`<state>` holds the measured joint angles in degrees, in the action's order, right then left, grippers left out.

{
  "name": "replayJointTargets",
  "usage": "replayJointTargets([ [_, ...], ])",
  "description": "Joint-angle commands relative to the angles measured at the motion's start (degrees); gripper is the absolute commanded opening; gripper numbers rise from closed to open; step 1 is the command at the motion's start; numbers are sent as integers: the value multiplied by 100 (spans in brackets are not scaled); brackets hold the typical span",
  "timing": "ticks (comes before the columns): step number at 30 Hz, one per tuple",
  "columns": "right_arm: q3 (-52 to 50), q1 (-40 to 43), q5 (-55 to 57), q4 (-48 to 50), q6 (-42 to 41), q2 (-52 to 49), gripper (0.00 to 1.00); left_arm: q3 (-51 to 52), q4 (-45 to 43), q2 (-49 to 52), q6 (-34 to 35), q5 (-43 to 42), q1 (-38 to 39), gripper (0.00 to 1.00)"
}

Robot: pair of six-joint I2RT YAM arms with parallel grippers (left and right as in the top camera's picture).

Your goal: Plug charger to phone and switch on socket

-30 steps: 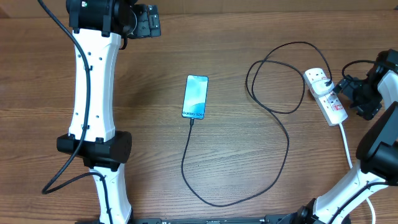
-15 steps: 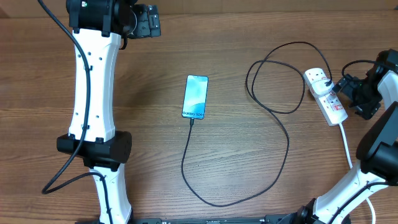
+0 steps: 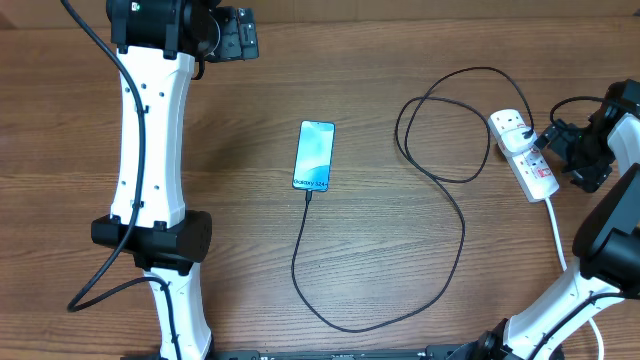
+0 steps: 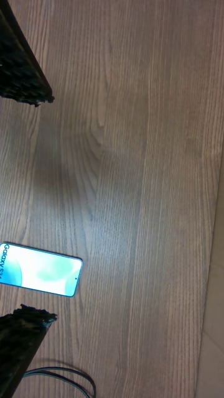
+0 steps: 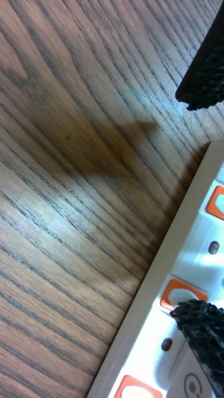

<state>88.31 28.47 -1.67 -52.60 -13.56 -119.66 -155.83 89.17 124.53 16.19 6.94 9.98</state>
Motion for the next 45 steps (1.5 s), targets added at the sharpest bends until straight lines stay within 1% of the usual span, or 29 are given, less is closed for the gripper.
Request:
replayJointTargets([
  [1, -61, -70, -63, -61, 7, -7, 100, 7, -4, 50, 57, 96, -26, 100],
  [8, -61, -181, -61, -59, 9, -7, 100, 7, -4, 50, 57, 96, -26, 100],
  [40, -59, -179, -98, -240, 35, -7, 100, 7, -4, 50, 57, 96, -26, 100],
  [45, 173, -87, -96, -599, -151, 92, 100, 7, -4, 50, 57, 96, -26, 100],
])
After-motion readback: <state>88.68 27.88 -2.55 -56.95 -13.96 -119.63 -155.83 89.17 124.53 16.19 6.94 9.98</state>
